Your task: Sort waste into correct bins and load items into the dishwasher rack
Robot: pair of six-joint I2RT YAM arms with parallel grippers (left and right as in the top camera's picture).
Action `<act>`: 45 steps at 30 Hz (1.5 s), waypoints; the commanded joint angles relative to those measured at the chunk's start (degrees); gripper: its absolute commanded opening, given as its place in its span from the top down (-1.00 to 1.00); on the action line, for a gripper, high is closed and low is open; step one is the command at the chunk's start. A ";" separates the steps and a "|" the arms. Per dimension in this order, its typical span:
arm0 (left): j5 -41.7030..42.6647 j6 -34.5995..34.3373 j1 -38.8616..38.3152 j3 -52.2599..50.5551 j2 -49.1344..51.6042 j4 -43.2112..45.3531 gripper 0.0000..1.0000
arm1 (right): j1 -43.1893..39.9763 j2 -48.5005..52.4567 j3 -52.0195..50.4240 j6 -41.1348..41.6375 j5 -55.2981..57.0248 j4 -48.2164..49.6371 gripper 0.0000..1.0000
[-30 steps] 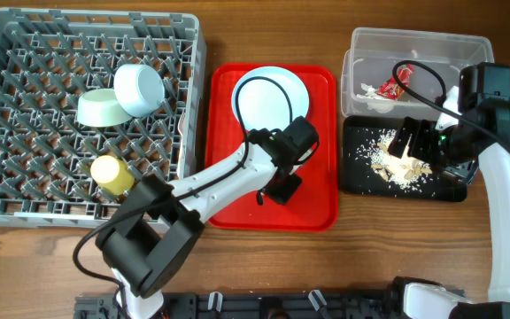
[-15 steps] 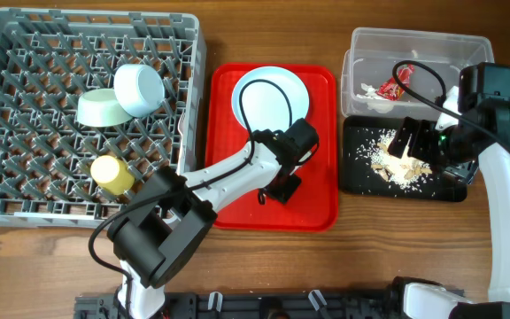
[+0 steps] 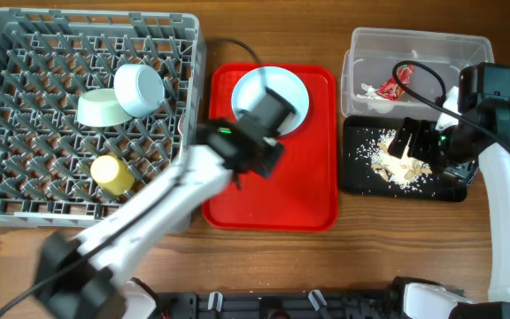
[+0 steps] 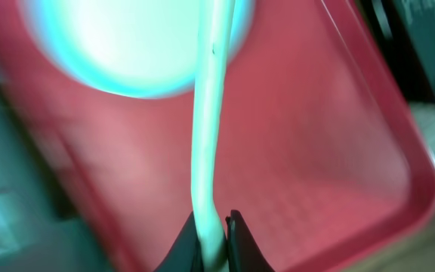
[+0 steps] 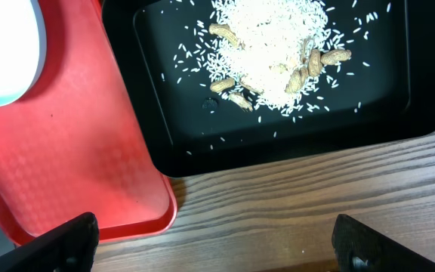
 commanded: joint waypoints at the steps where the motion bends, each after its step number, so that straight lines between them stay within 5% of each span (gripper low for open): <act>1: -4.07 -1.07 8.85 0.83 -2.71 -0.44 0.84 | -0.20 -0.98 0.24 -1.07 0.81 -0.11 -0.99; 9: 0.63 -1.05 24.02 0.74 2.51 -0.48 0.84 | -0.20 -0.98 0.24 -1.07 0.81 -0.09 -0.99; 16: 0.61 -1.05 28.13 0.72 9.44 -0.68 0.82 | -0.20 -0.98 0.24 -1.07 0.81 -0.09 -0.99; 24: 0.61 -1.05 28.11 0.72 11.34 -0.74 0.02 | -0.20 -0.98 0.24 -1.11 0.81 -0.09 -1.00; 37: 1.42 -1.03 26.53 0.72 5.05 -1.86 0.05 | -0.20 -0.98 0.24 -1.07 0.81 -0.09 -1.00; 45: 12.22 -1.09 21.33 0.72 1.77 0.81 0.32 | -0.20 -0.98 0.24 -1.11 0.81 -0.04 -0.99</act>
